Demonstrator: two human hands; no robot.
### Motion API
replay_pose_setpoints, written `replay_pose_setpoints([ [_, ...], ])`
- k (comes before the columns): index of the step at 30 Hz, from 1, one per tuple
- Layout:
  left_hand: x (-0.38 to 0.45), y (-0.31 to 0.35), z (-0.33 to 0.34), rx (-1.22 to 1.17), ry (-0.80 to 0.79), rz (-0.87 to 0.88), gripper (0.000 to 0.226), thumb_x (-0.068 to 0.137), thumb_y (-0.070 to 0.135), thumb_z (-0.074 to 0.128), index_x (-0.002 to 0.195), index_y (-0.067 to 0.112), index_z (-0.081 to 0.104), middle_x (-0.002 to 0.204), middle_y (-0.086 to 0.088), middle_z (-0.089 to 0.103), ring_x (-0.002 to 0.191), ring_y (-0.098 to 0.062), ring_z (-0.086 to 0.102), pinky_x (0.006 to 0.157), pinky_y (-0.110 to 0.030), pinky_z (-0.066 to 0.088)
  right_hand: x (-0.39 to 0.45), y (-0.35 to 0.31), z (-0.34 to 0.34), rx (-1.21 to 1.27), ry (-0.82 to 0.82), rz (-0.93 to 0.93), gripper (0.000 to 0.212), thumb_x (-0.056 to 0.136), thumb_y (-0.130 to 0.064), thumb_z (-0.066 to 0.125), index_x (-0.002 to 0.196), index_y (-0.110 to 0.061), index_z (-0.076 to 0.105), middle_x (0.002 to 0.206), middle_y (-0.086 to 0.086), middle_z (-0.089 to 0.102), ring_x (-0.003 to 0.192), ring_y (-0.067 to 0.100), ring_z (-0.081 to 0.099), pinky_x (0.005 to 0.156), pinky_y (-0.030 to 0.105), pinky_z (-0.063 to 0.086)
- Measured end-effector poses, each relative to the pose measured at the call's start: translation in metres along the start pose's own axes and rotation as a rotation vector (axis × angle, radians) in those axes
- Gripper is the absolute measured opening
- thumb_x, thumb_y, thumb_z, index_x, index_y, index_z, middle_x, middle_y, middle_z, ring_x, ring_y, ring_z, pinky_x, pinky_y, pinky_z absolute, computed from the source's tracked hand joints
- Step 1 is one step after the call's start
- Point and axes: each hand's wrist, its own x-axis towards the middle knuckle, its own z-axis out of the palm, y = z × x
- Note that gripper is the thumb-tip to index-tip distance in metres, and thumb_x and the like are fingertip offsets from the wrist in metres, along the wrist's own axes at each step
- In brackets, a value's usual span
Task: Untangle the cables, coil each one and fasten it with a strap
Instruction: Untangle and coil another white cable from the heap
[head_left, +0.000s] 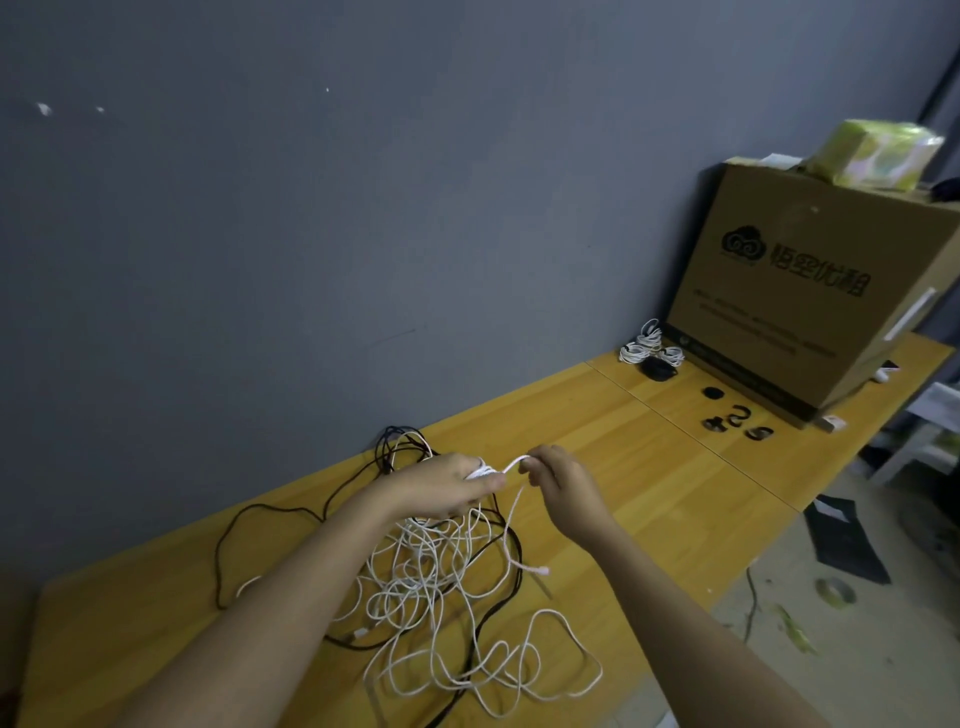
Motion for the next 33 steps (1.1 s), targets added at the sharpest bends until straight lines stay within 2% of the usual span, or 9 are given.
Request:
replay_pose_setpoints([
  [6, -0.018, 0.008, 0.002, -0.232, -0.193, 0.007, 0.047, 0.088, 0.061, 0.037, 0.066, 0.019, 0.039, 0.049, 0.008, 0.030, 0.041, -0.009, 0.017, 0.040, -0.020, 0.015, 0.006, -0.019, -0.001, 0.082, 0.207, 0.039, 0.035, 0.091, -0.043, 0.057, 0.074, -0.012, 0.058, 0.051, -0.004, 0.046, 0.047, 0.013, 0.037, 0.048, 0.030, 0.029],
  [10, -0.020, 0.006, -0.001, -0.586, -0.050, 0.106, 0.041, 0.093, 0.048, 0.043, 0.068, 0.017, 0.040, 0.048, 0.009, 0.030, 0.039, -0.006, 0.016, 0.038, -0.019, 0.011, 0.001, -0.010, 0.009, -0.183, -0.022, -0.017, 0.052, 0.097, -0.053, 0.037, 0.079, -0.011, 0.061, 0.072, 0.005, 0.060, 0.070, 0.027, 0.053, 0.062, 0.037, 0.040],
  [14, -0.023, 0.008, -0.005, -0.917, -0.070, 0.223, 0.021, 0.087, 0.030, 0.040, 0.074, 0.015, 0.038, 0.051, 0.007, 0.030, 0.038, -0.003, 0.019, 0.038, -0.014, 0.019, -0.014, 0.003, 0.028, -0.137, -0.189, 0.051, 0.029, 0.103, -0.030, 0.035, 0.097, -0.008, 0.054, 0.087, 0.015, 0.058, 0.082, 0.031, 0.051, 0.066, 0.037, 0.036],
  [17, -0.022, 0.009, -0.001, -0.948, 0.032, 0.275, 0.018, 0.095, 0.024, 0.039, 0.080, 0.013, 0.039, 0.056, 0.005, 0.036, 0.041, -0.006, 0.027, 0.044, -0.017, 0.030, -0.024, 0.009, 0.045, -0.235, -0.299, 0.051, 0.019, 0.099, -0.009, 0.035, 0.111, -0.009, 0.049, 0.105, 0.017, 0.062, 0.093, 0.035, 0.056, 0.065, 0.034, 0.033],
  [22, -0.004, 0.010, 0.015, -0.543, 0.433, 0.170, 0.027, 0.106, 0.025, 0.028, 0.089, 0.008, 0.041, 0.065, 0.001, 0.048, 0.049, -0.006, 0.045, 0.058, -0.020, 0.040, -0.030, -0.011, 0.071, -0.686, -0.406, -0.173, 0.054, 0.087, 0.004, 0.039, 0.138, -0.010, 0.035, 0.120, 0.017, 0.054, 0.111, 0.033, 0.050, 0.078, 0.040, 0.043],
  [25, 0.009, -0.004, 0.019, -0.180, 0.572, 0.070, 0.030, 0.104, 0.032, 0.031, 0.090, 0.009, 0.042, 0.071, -0.003, 0.056, 0.063, -0.012, 0.055, 0.070, -0.031, 0.043, -0.031, -0.018, 0.081, -0.670, -0.277, -0.401, 0.040, 0.074, -0.007, 0.037, 0.111, -0.011, 0.051, 0.078, 0.006, 0.063, 0.072, 0.027, 0.060, 0.060, 0.031, 0.048],
  [29, 0.005, -0.032, 0.009, 0.391, 0.399, -0.158, 0.037, 0.104, 0.039, 0.028, 0.105, 0.005, 0.044, 0.097, -0.014, 0.061, 0.090, -0.033, 0.059, 0.067, -0.036, 0.038, -0.027, -0.011, 0.070, -0.554, -0.185, -0.474, 0.019, 0.069, -0.014, 0.068, 0.086, -0.019, 0.063, 0.063, -0.003, 0.059, 0.058, 0.020, 0.054, 0.052, 0.024, 0.040],
  [31, -0.004, -0.043, 0.011, 0.474, 0.267, -0.184, 0.040, 0.104, 0.040, 0.026, 0.109, 0.007, 0.048, 0.092, -0.009, 0.057, 0.081, -0.026, 0.056, 0.062, -0.033, 0.033, -0.023, -0.002, 0.057, -0.476, -0.154, -0.416, 0.011, 0.076, -0.018, 0.069, 0.087, -0.017, 0.065, 0.069, -0.001, 0.063, 0.064, 0.022, 0.056, 0.053, 0.024, 0.039],
  [33, -0.012, -0.051, 0.014, 0.450, 0.192, -0.185, 0.043, 0.101, 0.050, 0.026, 0.085, 0.016, 0.045, 0.072, 0.000, 0.044, 0.063, -0.018, 0.044, 0.057, -0.032, 0.028, -0.020, 0.013, 0.044, -0.431, -0.103, -0.273, 0.013, 0.089, -0.014, 0.059, 0.098, -0.012, 0.067, 0.087, 0.006, 0.069, 0.082, 0.028, 0.059, 0.066, 0.032, 0.044],
])
